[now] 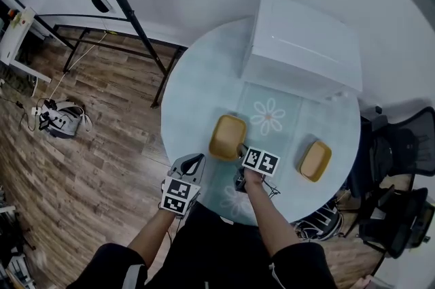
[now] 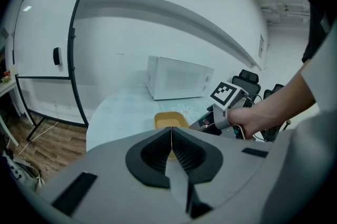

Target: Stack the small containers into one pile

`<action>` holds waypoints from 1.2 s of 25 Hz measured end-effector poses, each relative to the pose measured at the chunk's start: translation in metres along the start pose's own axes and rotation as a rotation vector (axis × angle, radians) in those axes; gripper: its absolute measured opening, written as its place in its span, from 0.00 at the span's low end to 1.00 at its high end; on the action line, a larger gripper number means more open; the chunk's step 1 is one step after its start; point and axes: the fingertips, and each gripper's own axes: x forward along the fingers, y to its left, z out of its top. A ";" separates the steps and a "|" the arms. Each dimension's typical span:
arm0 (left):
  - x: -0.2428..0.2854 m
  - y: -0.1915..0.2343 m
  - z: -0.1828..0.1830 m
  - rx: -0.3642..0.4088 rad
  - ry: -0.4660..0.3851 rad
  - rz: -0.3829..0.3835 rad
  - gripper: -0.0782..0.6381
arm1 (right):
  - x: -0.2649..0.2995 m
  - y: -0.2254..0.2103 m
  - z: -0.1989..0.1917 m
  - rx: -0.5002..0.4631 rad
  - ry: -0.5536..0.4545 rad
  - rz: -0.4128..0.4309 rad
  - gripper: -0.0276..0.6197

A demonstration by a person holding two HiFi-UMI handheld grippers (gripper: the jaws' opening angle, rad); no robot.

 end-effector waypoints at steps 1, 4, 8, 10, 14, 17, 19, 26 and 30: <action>0.000 -0.002 -0.001 -0.001 0.001 0.002 0.13 | -0.003 0.000 0.001 -0.005 -0.001 0.008 0.09; 0.001 -0.009 0.000 -0.005 0.000 0.014 0.13 | -0.014 -0.002 0.005 -0.045 -0.007 0.023 0.09; 0.007 -0.021 0.005 -0.005 -0.009 0.030 0.13 | -0.034 -0.012 0.015 -0.061 -0.021 0.036 0.09; 0.008 -0.030 0.009 -0.004 -0.019 0.036 0.13 | -0.045 -0.019 0.020 -0.050 -0.030 0.045 0.09; 0.011 -0.052 0.016 0.003 -0.033 0.041 0.13 | -0.070 -0.032 0.030 -0.063 -0.051 0.060 0.09; 0.015 -0.073 0.019 0.009 -0.040 0.035 0.13 | -0.088 -0.049 0.035 -0.070 -0.054 0.057 0.09; 0.020 -0.089 0.021 0.018 -0.041 0.025 0.13 | -0.100 -0.061 0.038 -0.056 -0.062 0.057 0.09; 0.043 -0.145 0.033 0.070 -0.042 -0.036 0.13 | -0.144 -0.107 0.049 0.020 -0.108 0.060 0.09; 0.059 -0.180 0.038 0.098 -0.037 -0.078 0.13 | -0.172 -0.144 0.056 0.060 -0.141 0.041 0.09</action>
